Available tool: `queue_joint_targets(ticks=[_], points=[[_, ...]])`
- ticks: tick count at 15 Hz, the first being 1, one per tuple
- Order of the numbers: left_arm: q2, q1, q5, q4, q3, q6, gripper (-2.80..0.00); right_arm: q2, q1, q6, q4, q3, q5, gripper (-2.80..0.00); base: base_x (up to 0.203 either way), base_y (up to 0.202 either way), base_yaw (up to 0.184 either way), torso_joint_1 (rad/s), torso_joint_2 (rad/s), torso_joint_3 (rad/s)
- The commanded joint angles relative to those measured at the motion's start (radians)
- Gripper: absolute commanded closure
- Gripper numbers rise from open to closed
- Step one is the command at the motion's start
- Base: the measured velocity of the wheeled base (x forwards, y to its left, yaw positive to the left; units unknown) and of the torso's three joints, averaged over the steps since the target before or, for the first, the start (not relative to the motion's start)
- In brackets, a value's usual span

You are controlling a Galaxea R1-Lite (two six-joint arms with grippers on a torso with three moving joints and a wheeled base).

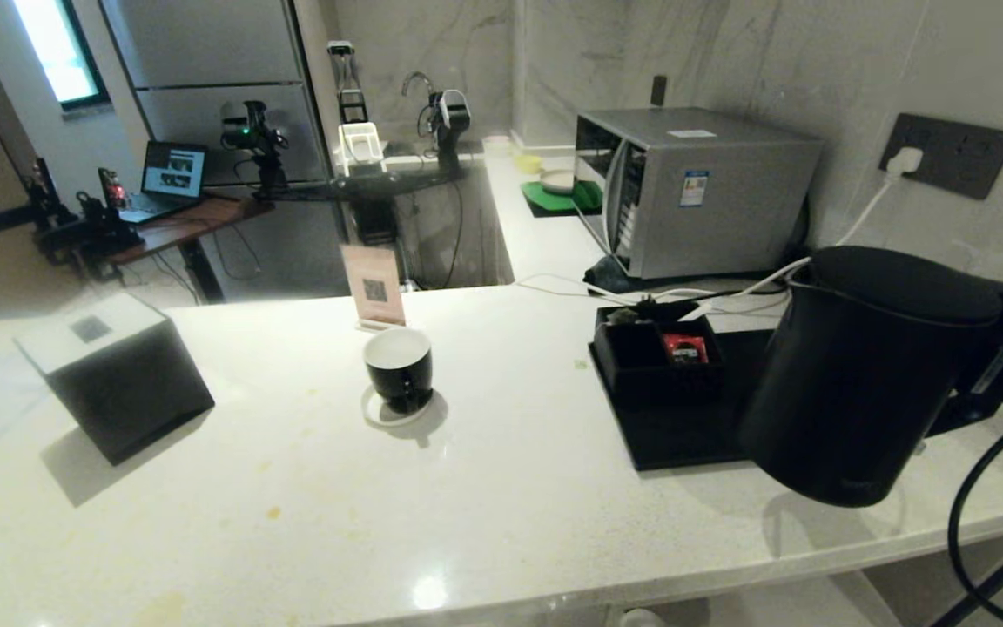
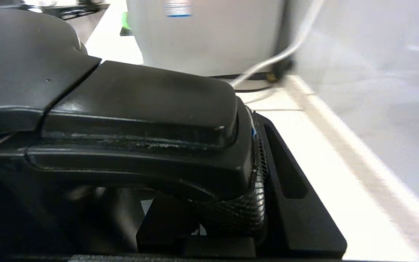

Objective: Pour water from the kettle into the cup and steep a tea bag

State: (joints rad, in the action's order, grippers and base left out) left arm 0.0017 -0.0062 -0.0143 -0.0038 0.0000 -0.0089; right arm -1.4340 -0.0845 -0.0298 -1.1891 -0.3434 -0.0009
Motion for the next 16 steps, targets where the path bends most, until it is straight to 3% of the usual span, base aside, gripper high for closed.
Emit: queue_joint_targets(ticks=[1, 16], points=[[0.001, 0.0, -0.001, 0.001, 0.0, 0.0, 0.0, 0.001, -0.001, 0.001, -0.007, 0.001, -0.002, 0.0, 0.0, 0.195, 0.0, 0.001, 0.0, 0.005], [0.001, 0.0, -0.001, 0.001, 0.0, 0.0, 0.0, 0.015, -0.001, 0.001, -0.007, 0.021, -0.002, 0.0, 0.0, 0.196, -0.001, 0.003, 0.0, 0.003]])
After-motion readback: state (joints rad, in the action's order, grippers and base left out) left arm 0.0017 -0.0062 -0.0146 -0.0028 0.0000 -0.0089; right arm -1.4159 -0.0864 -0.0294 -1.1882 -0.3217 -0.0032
